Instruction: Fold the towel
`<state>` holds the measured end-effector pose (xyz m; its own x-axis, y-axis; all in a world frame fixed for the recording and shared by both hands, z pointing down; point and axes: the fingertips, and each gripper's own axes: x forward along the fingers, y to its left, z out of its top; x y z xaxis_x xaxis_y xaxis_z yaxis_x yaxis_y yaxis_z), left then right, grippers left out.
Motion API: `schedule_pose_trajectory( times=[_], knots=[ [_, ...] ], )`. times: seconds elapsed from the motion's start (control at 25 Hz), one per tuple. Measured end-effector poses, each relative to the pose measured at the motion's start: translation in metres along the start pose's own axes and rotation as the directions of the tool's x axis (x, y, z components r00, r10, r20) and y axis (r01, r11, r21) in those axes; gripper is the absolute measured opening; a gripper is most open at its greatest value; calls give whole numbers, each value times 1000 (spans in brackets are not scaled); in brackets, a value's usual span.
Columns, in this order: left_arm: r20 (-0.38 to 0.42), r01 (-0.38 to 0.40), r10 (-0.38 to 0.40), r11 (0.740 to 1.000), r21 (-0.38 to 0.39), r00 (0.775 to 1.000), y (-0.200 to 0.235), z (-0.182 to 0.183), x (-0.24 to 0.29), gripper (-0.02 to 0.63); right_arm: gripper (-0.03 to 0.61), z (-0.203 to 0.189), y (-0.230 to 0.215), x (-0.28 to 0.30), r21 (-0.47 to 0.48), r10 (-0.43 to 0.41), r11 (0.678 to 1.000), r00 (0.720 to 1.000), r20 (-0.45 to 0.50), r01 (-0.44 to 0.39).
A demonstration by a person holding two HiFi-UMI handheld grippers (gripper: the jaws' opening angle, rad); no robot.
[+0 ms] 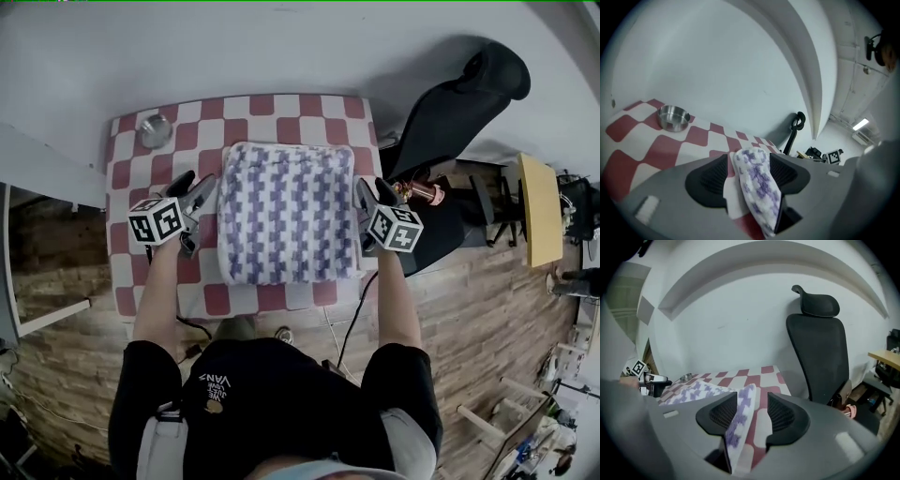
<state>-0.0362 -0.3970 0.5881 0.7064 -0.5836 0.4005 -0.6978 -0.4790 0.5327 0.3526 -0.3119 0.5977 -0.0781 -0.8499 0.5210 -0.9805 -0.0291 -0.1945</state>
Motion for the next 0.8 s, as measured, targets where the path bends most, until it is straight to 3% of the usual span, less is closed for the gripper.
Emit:
schedule_pose_trajectory(
  times=[0.12,0.36,0.6,0.8],
  knots=[
    [-9,-6,7,998,64,1000,-15,-24,-37,259,193,-24,1,-43,19,74,997,997,-9,-74],
    [-85,9,3,991,136,996,-54,-108,-94,278,202,-106,20,-106,-3,203,979,970,-135,-205],
    [-131,-5,25,988,152,991,-87,-173,-121,279,209,-155,36,-136,-12,267,961,942,-202,-275],
    [-157,-23,52,983,182,986,-104,-203,-122,279,210,-173,45,-140,-61,278,952,928,-248,-301]
  ],
)
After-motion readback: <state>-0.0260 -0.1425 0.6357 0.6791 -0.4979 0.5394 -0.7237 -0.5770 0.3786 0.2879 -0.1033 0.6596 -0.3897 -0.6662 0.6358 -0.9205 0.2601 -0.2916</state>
